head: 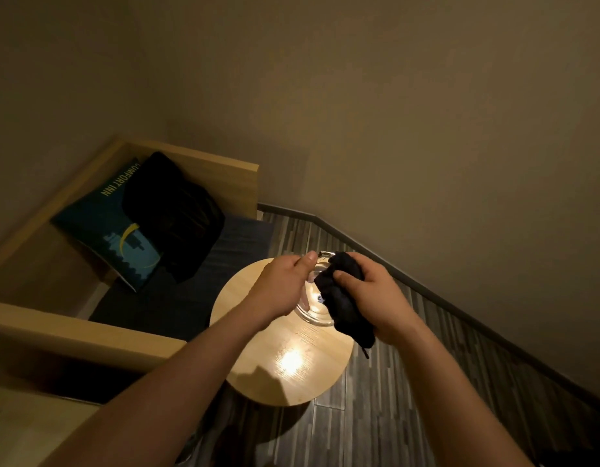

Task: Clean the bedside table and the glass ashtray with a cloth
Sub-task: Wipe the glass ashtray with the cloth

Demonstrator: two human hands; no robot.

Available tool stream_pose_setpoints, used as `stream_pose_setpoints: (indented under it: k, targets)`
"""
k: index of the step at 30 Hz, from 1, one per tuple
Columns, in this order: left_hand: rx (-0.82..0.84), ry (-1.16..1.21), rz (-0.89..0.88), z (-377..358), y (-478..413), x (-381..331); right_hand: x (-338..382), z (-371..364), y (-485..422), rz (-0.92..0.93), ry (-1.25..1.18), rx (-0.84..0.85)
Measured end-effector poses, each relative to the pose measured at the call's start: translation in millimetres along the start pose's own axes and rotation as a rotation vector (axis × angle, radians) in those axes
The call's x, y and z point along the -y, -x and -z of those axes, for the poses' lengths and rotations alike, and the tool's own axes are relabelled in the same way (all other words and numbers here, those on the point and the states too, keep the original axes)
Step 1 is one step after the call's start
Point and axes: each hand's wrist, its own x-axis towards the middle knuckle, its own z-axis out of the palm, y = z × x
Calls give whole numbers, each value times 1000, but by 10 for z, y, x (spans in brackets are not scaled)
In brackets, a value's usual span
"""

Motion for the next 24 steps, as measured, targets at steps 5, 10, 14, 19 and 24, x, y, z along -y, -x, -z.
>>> stream_pose_setpoints:
  k: [5, 10, 14, 19, 24]
  targets:
    - [-416, 152, 38, -387, 176, 85, -220, -516, 115, -90, -262, -400]
    - [-228, 200, 110, -328, 180, 170, -213, -416, 136, -125, -195, -367]
    - [184, 170, 140, 82, -11, 41, -82, -51, 77, -43, 12, -59]
    - [64, 63, -25, 42, 22, -24, 0, -68, 49, -23, -40, -55]
    - [-439, 252, 22, -360, 208, 38, -151, -602, 176, -70, -292, -435]
